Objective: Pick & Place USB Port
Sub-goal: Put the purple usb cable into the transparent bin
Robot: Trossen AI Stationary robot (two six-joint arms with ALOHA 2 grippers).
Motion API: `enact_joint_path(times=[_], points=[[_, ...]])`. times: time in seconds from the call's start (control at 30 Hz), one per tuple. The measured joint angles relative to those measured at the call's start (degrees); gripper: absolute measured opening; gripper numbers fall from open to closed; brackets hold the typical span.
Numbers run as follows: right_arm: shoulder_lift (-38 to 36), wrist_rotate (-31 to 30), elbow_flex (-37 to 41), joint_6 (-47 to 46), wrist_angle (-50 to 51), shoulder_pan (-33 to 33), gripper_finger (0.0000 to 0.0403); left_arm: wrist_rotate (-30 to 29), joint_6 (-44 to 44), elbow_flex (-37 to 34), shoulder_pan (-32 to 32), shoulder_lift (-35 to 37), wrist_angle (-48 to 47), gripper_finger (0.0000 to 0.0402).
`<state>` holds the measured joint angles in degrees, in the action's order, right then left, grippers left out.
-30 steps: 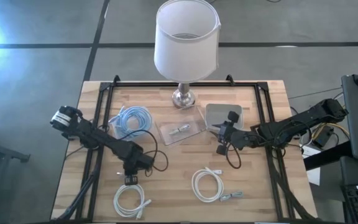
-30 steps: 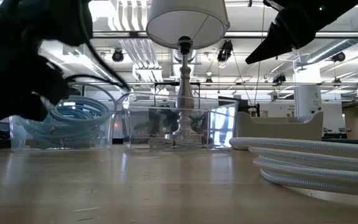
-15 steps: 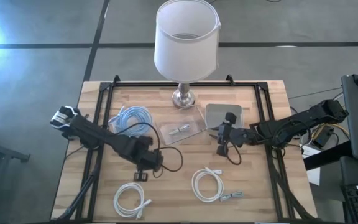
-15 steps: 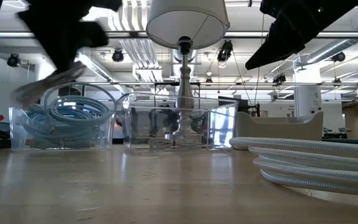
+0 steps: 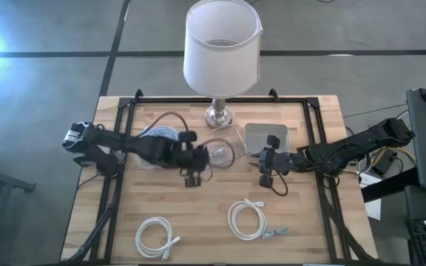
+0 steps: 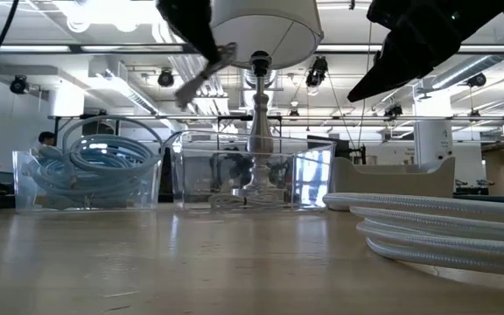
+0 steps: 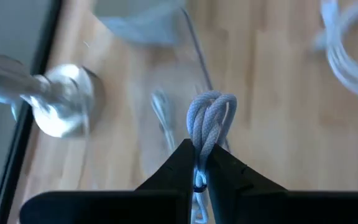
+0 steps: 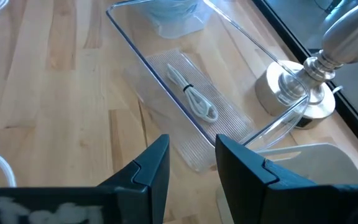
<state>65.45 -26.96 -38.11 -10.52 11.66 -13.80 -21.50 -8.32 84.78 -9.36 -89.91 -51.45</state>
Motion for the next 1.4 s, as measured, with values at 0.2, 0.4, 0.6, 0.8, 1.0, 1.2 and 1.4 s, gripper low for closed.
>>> enact_joint_path(times=[0.2, 0.4, 0.6, 0.8, 1.0, 1.2, 1.4], points=[[0.0, 0.0, 0.1, 0.0, 0.0, 0.0, 0.0123, 3.1, 2.2, -5.6, 8.2, -0.1, 11.8, 0.003], [0.0, 0.0, 0.9, 0.1, 0.0, 0.0, 0.0123, 6.7, 2.1, -12.9, 15.7, -0.1, 13.9, 0.0034], [0.0, 0.0, 1.1, 0.1, 0.0, 0.0, 0.0123, 8.1, 5.7, -18.2, 19.0, -0.1, 18.1, 0.0036], [0.0, 0.0, 1.1, 0.2, 0.0, 0.0, 0.0123, 12.2, 6.2, -22.0, 19.4, -0.1, 22.0, 0.0036], [0.0, 0.0, 1.1, 0.2, 0.0, 0.0, 0.0123, 12.2, 6.5, -23.2, 19.6, -0.1, 22.7, 0.0037], [0.0, 0.0, 1.1, 0.2, 0.0, 0.0, 0.0123, 11.6, 7.8, -23.3, 20.1, -0.1, 24.3, 0.0037], [0.0, 0.0, 1.1, 0.5, 0.0, 0.0, 0.0123, 11.5, 8.5, -23.3, 20.5, -0.1, 25.1, 0.0037]])
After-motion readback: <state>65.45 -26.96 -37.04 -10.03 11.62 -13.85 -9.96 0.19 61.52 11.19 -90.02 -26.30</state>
